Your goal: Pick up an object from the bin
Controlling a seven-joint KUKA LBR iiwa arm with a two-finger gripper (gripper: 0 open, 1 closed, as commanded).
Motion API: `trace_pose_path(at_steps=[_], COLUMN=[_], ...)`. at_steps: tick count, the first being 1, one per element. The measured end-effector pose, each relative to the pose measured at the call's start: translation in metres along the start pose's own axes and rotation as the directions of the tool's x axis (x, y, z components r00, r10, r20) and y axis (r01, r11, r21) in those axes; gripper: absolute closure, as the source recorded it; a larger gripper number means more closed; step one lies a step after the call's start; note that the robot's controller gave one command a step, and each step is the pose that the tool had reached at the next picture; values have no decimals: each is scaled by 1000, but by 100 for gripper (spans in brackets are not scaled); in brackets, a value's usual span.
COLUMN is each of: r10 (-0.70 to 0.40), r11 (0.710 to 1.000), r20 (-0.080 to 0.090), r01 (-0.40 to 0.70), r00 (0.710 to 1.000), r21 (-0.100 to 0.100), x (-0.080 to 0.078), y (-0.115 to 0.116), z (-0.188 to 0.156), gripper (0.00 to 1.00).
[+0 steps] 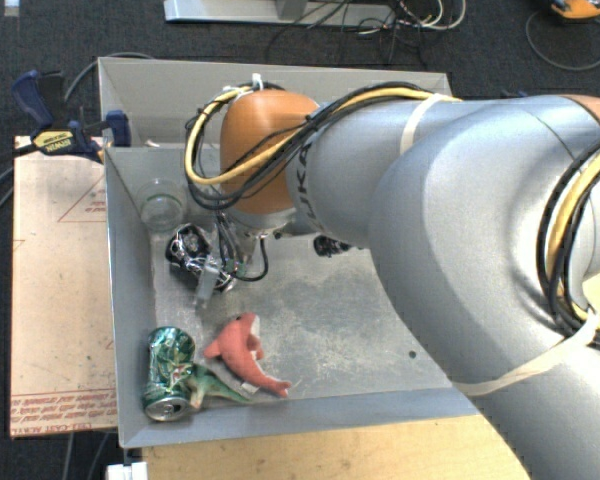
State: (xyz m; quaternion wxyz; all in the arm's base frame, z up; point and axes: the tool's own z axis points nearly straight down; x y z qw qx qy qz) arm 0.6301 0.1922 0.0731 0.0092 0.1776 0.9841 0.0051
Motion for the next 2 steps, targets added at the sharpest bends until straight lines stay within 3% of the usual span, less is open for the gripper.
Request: trace_pose_path(at_steps=[1, 2], r10=[-46, -46], r11=[999, 999], r20=[13, 13], r01=[46, 46], r00=[999, 999], r21=[-6, -6], x=[13, 13], y=[-3, -3], z=[-8, -8], gripper=[100, 100])
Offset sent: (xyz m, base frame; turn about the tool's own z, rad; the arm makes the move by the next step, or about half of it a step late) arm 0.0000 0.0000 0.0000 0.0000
